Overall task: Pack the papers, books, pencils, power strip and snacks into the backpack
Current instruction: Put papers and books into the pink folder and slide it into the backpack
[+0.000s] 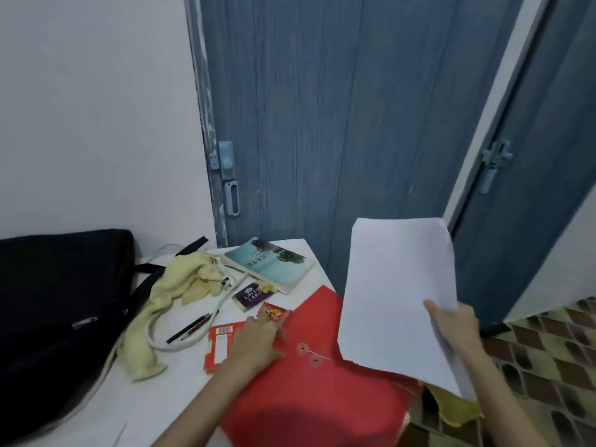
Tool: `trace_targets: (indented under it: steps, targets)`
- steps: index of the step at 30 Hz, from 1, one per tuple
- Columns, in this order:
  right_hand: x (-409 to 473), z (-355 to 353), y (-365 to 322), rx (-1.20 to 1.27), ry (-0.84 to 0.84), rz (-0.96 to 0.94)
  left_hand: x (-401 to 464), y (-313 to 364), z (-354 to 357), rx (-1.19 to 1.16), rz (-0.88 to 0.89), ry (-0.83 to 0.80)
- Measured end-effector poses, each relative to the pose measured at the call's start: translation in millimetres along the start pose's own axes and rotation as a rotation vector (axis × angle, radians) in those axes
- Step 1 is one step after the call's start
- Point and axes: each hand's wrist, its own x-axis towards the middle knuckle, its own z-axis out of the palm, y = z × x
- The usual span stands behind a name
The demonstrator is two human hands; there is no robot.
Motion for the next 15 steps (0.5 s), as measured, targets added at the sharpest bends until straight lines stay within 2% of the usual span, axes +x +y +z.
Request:
trace_targets:
  steps: [3,6,10,15]
  targets:
    - [8,7,21,-0.133,-0.191,0.082,-7,-7,14,-0.059,-0.052,0.081]
    - [13,16,31,-0.139,-0.363,0.112,-7,-11,15,-0.131,-0.050,0.165]
    - [24,8,37,-0.207,-0.465,0.073,-14,-1,14,-0.133,-0.091,0.261]
    - [36,-26,57,-0.402,-0.886,0.103,-28,3,16,0.003,-0.129,0.315]
